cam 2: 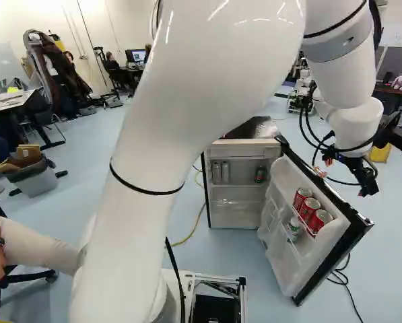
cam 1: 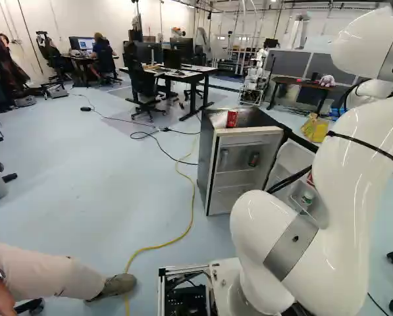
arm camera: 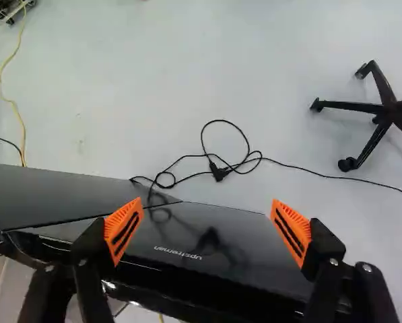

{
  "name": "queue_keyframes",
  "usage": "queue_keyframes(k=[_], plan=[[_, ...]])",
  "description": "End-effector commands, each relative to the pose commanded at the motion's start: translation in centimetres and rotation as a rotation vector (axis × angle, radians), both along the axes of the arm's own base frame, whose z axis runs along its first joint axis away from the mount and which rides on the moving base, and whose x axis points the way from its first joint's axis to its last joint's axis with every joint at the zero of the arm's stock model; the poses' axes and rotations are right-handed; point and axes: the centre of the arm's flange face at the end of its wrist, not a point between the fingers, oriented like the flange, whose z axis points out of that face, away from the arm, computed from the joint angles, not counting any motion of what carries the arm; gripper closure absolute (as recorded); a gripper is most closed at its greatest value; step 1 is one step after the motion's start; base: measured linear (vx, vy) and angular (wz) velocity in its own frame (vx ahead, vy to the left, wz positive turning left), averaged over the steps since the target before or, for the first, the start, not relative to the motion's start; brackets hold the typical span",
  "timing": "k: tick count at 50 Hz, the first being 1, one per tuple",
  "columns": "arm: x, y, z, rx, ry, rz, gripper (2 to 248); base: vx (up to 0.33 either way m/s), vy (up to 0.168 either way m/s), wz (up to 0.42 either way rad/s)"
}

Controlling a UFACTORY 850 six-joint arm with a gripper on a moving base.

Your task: Grab a drink from the fridge

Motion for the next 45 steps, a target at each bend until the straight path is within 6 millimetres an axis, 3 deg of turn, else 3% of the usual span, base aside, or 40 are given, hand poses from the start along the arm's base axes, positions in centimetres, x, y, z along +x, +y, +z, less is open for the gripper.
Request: queue_keyframes(k=[22, 45], plan=[[0.1, -0.3, -1.7, 0.021, 0.012, -0.001, 3, 0.000, 0.000, 0.000], [-2.2, 1.7, -1.5, 0.043, 0.024, -0.017, 3, 0.000, 0.000, 0.000]])
